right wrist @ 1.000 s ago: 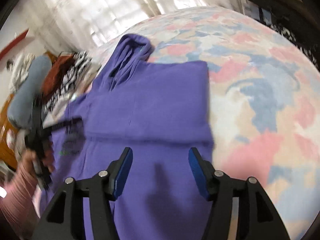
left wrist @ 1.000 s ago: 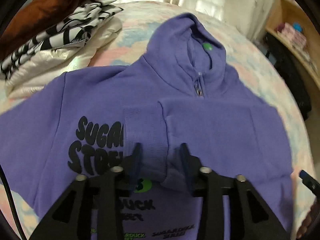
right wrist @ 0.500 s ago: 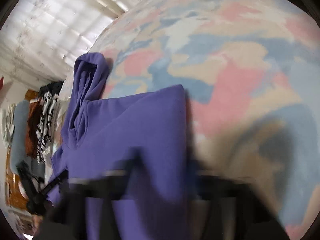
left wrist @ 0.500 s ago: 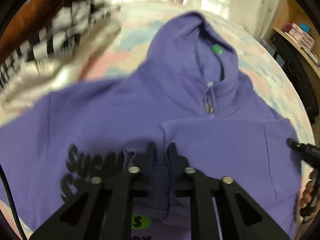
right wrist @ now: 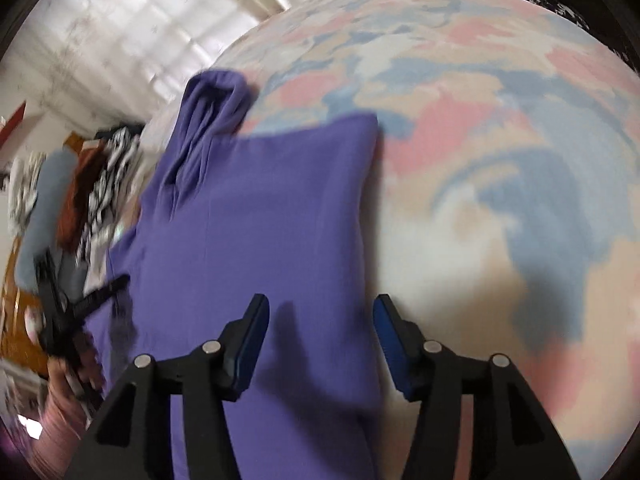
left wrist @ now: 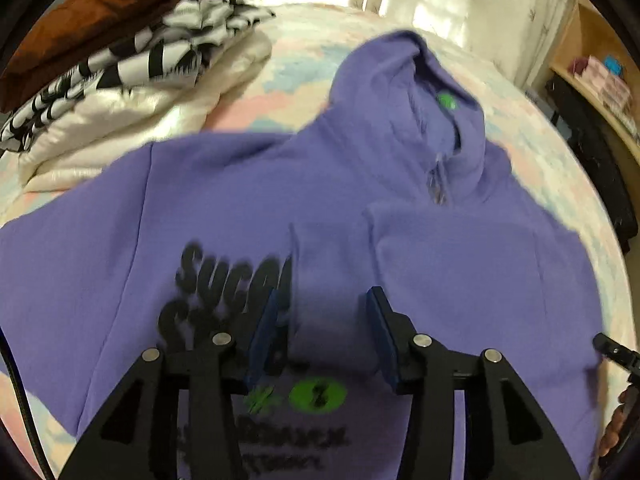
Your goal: Fold large clothes
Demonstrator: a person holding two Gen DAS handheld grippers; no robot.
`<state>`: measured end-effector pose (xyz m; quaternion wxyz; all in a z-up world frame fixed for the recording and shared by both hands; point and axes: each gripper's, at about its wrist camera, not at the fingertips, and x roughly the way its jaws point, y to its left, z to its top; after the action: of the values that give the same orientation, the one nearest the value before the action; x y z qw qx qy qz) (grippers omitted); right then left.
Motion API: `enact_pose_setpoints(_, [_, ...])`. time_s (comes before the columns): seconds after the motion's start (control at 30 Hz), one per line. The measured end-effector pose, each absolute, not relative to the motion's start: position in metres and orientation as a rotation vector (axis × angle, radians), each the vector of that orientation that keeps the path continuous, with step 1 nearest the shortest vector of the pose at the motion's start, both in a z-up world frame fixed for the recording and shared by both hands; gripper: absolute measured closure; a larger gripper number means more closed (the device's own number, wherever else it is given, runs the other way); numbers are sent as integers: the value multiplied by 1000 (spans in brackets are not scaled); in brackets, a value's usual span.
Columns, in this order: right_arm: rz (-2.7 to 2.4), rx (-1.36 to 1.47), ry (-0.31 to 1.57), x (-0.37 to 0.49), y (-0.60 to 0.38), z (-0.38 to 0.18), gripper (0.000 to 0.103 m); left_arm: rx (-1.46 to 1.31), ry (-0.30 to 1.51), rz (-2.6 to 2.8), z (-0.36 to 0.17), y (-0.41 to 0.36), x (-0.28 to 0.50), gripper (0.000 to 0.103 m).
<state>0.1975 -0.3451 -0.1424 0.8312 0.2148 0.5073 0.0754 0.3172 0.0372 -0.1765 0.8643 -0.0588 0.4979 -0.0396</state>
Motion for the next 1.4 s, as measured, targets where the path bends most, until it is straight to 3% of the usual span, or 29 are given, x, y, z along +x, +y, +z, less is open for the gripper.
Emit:
enact_pose_setpoints(0.03, [151,423,1077,188,-344,-146,50,-83,1041,-61,-182,37,315,73])
enact_pose_setpoints(0.07, [129,383,1077,182,-342,-150,67,-61,1030,-47,-185,37,313,76])
enact_pose_setpoints(0.1, [120,380,1088,180,-342,-155,68,-61,1022,-43,-185,38,309,77])
enact_pose_setpoints(0.23, [54,404,1100,175,-341,-141,67,-72,1010,-7,-161,40,291,76])
enact_pose_setpoints(0.37, [31,258,1019,166,-313,-98,63,-33,899,-28,-129,32,270,63])
enact_pose_setpoints(0.47, [110,270,972,183,-288,-81,61,-39,913,-76,-125,11,282,63])
enact_pose_setpoints(0.77, [-4,187,1060,251,-257,-143,62,11,1015,-5,-184,-16,316,63])
enact_pose_setpoints(0.8, [-24,182,1057,249,-264,-147,69,9,1001,-13,-183,-15,314,63])
enact_pose_setpoints(0.9, [43,284,1019,231,-293,-147,70,19,1004,-12,-176,-10,302,62])
enact_pose_setpoints(1.13, [76,286,1026,179,-270,-113,63,-3,971,-56,-135,-4,247,61])
enact_pose_setpoints(1.2, [98,290,1019,167,-254,-106,63,-5,952,-63,-122,-1,226,54])
enact_pose_setpoints(1.4, [183,340,995,125,-204,-90,57,1,891,-29,-91,16,154,47])
